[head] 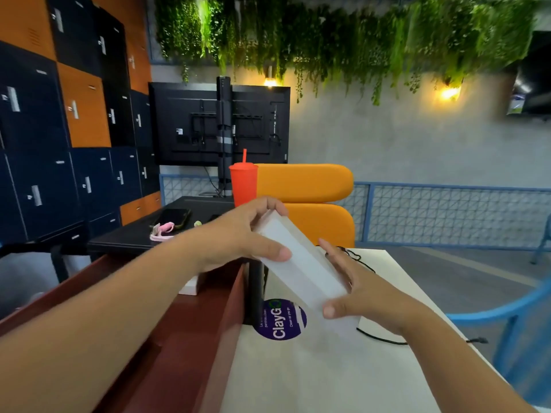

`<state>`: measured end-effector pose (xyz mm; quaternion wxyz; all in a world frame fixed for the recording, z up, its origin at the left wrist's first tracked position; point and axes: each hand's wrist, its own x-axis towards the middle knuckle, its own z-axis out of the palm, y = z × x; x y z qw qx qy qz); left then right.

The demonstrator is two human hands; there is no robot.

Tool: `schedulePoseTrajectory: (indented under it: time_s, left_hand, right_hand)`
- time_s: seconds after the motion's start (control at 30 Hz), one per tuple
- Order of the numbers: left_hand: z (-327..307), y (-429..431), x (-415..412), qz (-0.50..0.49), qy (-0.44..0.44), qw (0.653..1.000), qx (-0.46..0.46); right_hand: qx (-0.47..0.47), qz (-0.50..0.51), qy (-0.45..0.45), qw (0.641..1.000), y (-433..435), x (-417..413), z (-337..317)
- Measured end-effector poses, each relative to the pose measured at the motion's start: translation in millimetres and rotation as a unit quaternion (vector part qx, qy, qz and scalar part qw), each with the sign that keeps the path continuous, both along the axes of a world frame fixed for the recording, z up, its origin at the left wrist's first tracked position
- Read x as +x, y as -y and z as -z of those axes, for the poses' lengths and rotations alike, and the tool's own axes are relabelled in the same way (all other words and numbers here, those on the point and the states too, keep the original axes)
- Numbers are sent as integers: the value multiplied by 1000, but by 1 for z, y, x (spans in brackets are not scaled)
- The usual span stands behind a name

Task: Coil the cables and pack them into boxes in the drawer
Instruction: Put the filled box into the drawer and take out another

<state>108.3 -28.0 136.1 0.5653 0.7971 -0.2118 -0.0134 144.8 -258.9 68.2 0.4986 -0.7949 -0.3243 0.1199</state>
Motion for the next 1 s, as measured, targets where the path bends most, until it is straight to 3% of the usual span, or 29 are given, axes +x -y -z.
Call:
schedulePoseTrajectory:
  time_s: [0.17, 0.37, 0.53, 0.73, 0.83, 1.0]
  left_hand:
    - [-6, -36, -15, -14, 26, 999, -38]
    - [-1, -93, -30, -89, 26, 995, -34]
    - [17, -152, -43, -162, 13, 976, 143]
    - [48, -223, -63, -291, 22, 893, 342]
    - [68, -251, -72, -309, -27, 871, 381]
    - [90, -269, -82, -265, -54, 872, 407]
  right_hand:
    - [-116, 4, 133, 984, -42, -5, -26]
    - [-192, -3, 202, 960, -102, -5, -40]
    - [-284, 1, 249, 926, -161, -2, -37]
    - [-376, -31, 234, 896, -234, 15, -18]
    - [-430, -32, 210, 878, -262, 23, -2]
    - [-473, -30, 170, 864, -291, 33, 9]
